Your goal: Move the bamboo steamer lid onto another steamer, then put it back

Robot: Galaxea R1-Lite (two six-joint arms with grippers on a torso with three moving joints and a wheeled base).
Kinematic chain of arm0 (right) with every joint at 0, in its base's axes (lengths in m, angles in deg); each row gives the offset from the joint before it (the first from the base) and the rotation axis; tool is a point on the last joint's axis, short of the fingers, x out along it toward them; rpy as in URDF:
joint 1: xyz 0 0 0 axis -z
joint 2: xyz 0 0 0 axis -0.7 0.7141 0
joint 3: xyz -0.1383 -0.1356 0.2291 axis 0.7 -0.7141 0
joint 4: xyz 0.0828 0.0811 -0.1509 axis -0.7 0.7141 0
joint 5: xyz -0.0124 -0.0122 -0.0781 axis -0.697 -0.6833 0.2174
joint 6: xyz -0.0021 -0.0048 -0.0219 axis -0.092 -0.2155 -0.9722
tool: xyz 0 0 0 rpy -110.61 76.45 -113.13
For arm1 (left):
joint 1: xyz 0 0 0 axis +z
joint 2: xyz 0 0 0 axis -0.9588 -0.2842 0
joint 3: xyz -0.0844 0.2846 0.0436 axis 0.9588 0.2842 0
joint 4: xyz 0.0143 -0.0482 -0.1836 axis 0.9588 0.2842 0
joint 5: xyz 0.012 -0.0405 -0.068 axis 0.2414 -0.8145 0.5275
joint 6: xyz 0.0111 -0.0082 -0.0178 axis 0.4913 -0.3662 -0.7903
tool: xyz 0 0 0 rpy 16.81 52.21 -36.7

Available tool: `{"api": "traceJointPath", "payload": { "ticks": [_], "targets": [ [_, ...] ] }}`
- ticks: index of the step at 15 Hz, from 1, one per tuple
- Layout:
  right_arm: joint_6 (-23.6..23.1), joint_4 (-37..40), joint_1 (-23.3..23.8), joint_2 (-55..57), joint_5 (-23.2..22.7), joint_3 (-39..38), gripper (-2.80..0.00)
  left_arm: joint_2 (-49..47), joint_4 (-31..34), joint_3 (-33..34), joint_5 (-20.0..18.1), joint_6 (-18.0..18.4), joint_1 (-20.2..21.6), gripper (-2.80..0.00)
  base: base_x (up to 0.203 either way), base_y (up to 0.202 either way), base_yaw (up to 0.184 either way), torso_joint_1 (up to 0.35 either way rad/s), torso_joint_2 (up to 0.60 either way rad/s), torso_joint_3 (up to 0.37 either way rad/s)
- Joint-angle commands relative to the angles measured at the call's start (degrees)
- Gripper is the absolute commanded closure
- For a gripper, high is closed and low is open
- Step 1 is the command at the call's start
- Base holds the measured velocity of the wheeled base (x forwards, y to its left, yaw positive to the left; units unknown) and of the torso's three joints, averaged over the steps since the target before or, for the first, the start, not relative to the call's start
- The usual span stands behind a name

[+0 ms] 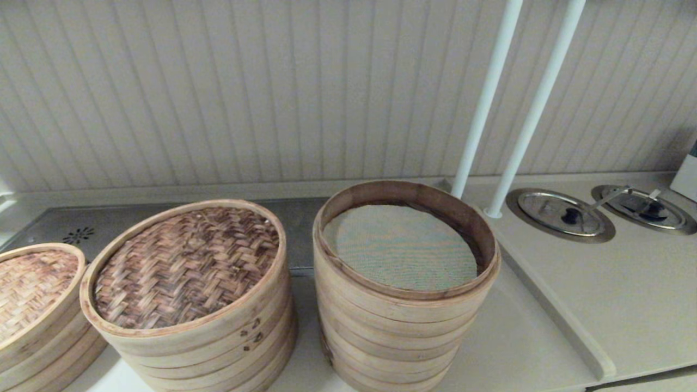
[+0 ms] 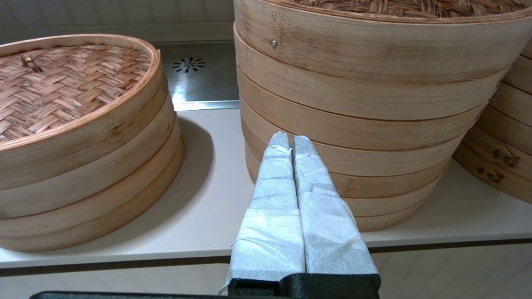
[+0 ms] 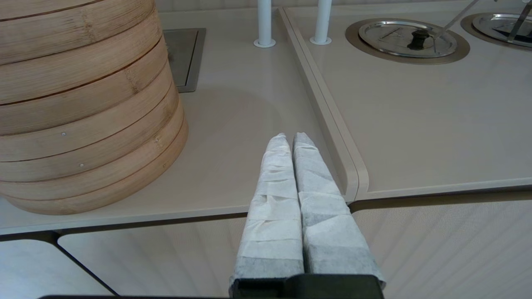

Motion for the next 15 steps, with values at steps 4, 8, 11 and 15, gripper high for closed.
{"api": "traceJointPath", "payload": {
  "ticks": [4, 8, 11, 15],
  "targets": [
    [0.04, 0.0, 0.0, 0.0, 0.05, -0.18, 0.0, 0.05, -0.18, 0.01, 0.07, -0.6, 0.0, 0.0, 0.0, 0.0, 0.0, 0.0, 0.0, 0.0],
    [0.04, 0.0, 0.0, 0.04, 0.05, -0.18, 0.0, 0.0, -0.18, 0.04, 0.04, -0.61, 0.0, 0.0, 0.0, 0.0, 0.0, 0.0, 0.0, 0.0],
    [0.04, 0.0, 0.0, 0.04, 0.05, -0.18, 0.0, 0.0, -0.18, 0.16, -0.01, -0.56, 0.0, 0.0, 0.0, 0.0, 0.0, 0.0, 0.0, 0.0],
    [0.04, 0.0, 0.0, 0.04, 0.04, -0.18, 0.0, 0.0, -0.18, 0.18, -0.01, -0.63, 0.0, 0.0, 0.0, 0.0, 0.0, 0.0, 0.0, 0.0]
  ]
}}
